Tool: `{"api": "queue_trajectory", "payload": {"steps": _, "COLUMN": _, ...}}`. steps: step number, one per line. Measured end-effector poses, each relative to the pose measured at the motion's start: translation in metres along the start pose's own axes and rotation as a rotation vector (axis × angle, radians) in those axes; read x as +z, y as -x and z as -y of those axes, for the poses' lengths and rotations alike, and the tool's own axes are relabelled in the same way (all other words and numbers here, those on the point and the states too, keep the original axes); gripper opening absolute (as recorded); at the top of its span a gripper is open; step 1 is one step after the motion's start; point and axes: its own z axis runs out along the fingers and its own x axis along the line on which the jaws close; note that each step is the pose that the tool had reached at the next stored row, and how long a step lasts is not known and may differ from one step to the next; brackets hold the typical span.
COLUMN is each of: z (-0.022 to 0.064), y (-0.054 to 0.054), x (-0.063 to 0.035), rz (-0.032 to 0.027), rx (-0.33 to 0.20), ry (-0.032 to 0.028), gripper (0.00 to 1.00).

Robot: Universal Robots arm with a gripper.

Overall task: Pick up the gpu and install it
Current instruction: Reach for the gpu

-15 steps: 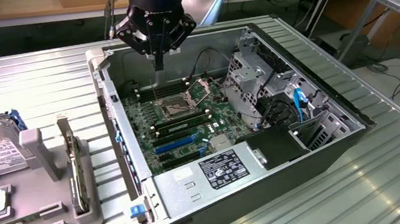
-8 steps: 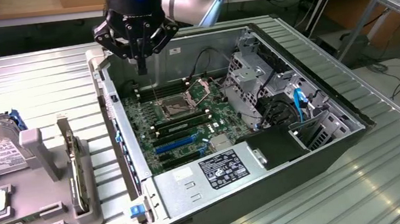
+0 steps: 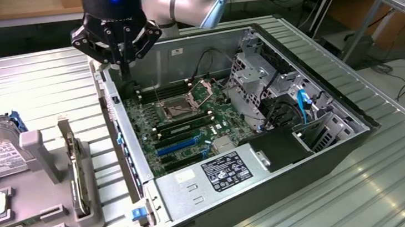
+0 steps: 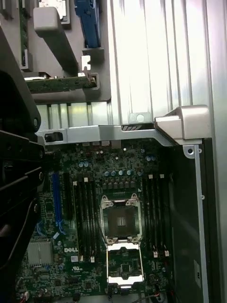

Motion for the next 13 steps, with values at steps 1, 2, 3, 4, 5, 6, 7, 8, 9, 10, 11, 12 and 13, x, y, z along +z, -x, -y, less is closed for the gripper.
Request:
{"api": "queue_trajectory", "payload": {"steps": 1, "z": 0.0003, "y": -0.004, "x": 0.0, "rz": 0.0, "rx": 0.0, "ry": -0.0001, "gripper": 0.11}}
{"api": "queue_trajectory", "payload": {"steps": 2, "z": 0.0007, "y": -0.009, "x": 0.0, "rz": 0.0, "rx": 0.0, "ry": -0.0001, "gripper": 0.11}}
{"api": "queue_trajectory", "payload": {"steps": 3, "z": 0.0012, "y": -0.016, "x": 0.0001, "rz": 0.0, "rx": 0.0, "ry": 0.0, "gripper": 0.11}}
{"api": "queue_trajectory", "payload": {"steps": 4, "z": 0.0016, "y": -0.02, "x": 0.0001, "rz": 0.0, "rx": 0.0, "ry": -0.0001, "gripper": 0.11}}
{"api": "queue_trajectory", "payload": {"steps": 5, "z": 0.002, "y": -0.026, "x": 0.0001, "rz": 0.0, "rx": 0.0, "ry": 0.0, "gripper": 0.11}}
{"api": "queue_trajectory", "payload": {"steps": 6, "z": 0.0025, "y": -0.032, "x": 0.0, "rz": -0.0001, "rx": 0.0, "ry": -0.0001, "gripper": 0.11}}
{"api": "queue_trajectory", "payload": {"steps": 7, "z": 0.0031, "y": -0.039, "x": -0.0001, "rz": 0.0, "rx": 0.0, "ry": 0.0, "gripper": 0.11}}
{"api": "queue_trajectory", "payload": {"steps": 8, "z": 0.0054, "y": -0.047, "x": -0.0002, "rz": 0.0, "rx": 0.0, "ry": -0.0001, "gripper": 0.11}}
{"api": "queue_trajectory", "payload": {"steps": 9, "z": 0.0071, "y": -0.058, "x": -0.0001, "rz": 0.0001, "rx": 0.0, "ry": 0.0, "gripper": 0.11}}
{"api": "queue_trajectory", "payload": {"steps": 10, "z": 0.0085, "y": -0.066, "x": -0.0002, "rz": 0.0, "rx": 0.0, "ry": 0.0, "gripper": 0.11}}
{"api": "queue_trajectory", "payload": {"steps": 11, "z": 0.0096, "y": -0.074, "x": -0.0002, "rz": 0.0, "rx": 0.0, "ry": 0.0, "gripper": 0.11}}
{"api": "queue_trajectory", "payload": {"steps": 12, "z": 0.0109, "y": -0.082, "x": -0.0003, "rz": -0.0001, "rx": 0.0, "ry": -0.0001, "gripper": 0.11}}
{"api": "queue_trajectory", "payload": {"steps": 13, "z": 0.0124, "y": -0.091, "x": -0.0003, "rz": 0.0, "rx": 0.0, "ry": -0.0001, "gripper": 0.11}}
